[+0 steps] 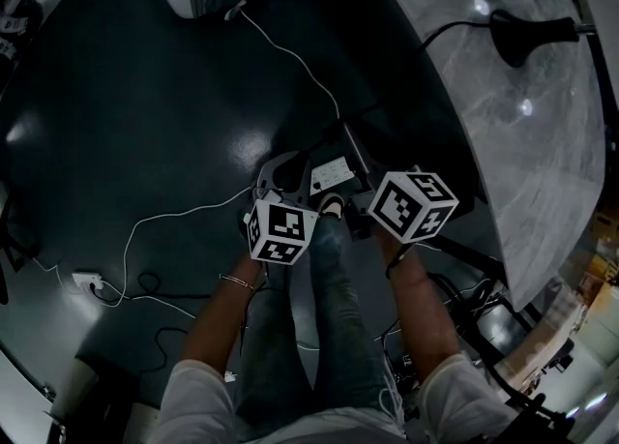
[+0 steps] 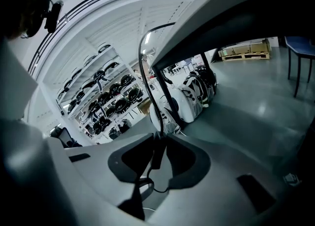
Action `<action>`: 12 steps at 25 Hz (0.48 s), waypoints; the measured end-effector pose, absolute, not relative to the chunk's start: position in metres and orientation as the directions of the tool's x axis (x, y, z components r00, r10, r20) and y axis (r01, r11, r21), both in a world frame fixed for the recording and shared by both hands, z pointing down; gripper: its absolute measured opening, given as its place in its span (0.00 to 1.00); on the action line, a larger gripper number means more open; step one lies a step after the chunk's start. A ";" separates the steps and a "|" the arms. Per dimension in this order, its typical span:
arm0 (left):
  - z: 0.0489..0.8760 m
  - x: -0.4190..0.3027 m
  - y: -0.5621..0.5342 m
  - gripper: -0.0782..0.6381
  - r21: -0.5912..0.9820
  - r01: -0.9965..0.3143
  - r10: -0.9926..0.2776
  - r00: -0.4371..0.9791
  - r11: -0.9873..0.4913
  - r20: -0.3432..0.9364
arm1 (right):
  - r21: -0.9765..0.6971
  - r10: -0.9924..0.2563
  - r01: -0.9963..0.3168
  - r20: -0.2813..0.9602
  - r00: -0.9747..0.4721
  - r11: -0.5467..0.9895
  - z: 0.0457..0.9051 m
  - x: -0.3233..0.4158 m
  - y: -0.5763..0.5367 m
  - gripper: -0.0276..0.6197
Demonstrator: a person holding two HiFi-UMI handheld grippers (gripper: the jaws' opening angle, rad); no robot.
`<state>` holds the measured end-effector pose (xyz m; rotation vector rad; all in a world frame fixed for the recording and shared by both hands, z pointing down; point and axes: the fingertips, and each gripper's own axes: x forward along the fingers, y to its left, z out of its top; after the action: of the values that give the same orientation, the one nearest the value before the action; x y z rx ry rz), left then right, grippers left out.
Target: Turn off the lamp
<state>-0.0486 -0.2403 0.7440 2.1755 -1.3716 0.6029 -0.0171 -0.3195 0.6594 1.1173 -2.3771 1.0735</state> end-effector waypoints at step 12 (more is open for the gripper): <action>0.754 -0.031 -0.252 0.15 0.299 -0.887 -0.660 0.462 -0.353 0.592 | -0.518 -0.541 -0.770 0.552 -0.634 0.373 0.672 -0.007 -0.321 0.17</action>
<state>-0.0314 -0.2516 0.7536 2.1246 -1.2819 0.5007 -0.0075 -0.3206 0.6718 1.1567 -2.3473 1.1229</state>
